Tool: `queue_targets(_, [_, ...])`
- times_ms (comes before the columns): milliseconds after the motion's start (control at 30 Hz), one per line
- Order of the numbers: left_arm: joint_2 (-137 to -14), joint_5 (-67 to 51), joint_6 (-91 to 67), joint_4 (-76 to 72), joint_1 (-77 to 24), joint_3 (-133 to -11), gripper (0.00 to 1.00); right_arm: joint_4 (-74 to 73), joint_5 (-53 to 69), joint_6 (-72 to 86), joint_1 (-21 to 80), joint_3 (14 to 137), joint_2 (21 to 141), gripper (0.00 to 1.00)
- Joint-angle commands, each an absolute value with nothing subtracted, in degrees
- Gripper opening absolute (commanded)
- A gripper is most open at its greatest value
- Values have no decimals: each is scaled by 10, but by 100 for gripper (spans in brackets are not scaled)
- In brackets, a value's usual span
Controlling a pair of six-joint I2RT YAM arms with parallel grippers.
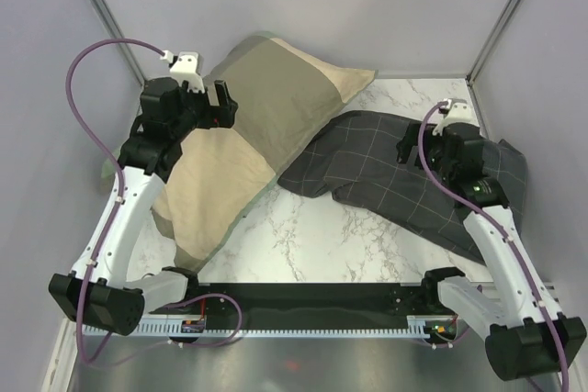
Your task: Remove the pillowcase from the pillow
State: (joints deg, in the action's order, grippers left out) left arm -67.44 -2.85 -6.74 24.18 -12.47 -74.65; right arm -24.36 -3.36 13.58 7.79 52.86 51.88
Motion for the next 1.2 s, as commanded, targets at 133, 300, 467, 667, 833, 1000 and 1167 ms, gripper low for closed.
queue_targets(133, [-692, -27, -34, 243, -207, -770, 100, -189, -18, 161, 154, 482, 601, 95])
queue_targets(300, [-715, -133, -81, 230, -232, -766, 100, -142, -59, 179, 209, 478, 670, 96])
queue_targets(467, [-735, -185, -98, 219, -252, -763, 100, -116, -104, 199, 218, 480, 751, 96])
queue_targets(667, [-738, -155, -88, 217, -301, -757, 100, -94, -116, 213, 227, 455, 826, 73])
queue_targets(833, [-757, -149, -92, 217, -323, -753, 100, -98, -90, 238, 243, 422, 830, 4])
queue_targets(1000, [-773, -131, -92, 214, -351, -746, 100, -105, -29, 254, 266, 357, 752, 0])
queue_targets(1167, [-804, -120, -101, 207, -388, -741, 100, -148, -3, 275, 286, 309, 641, 0])
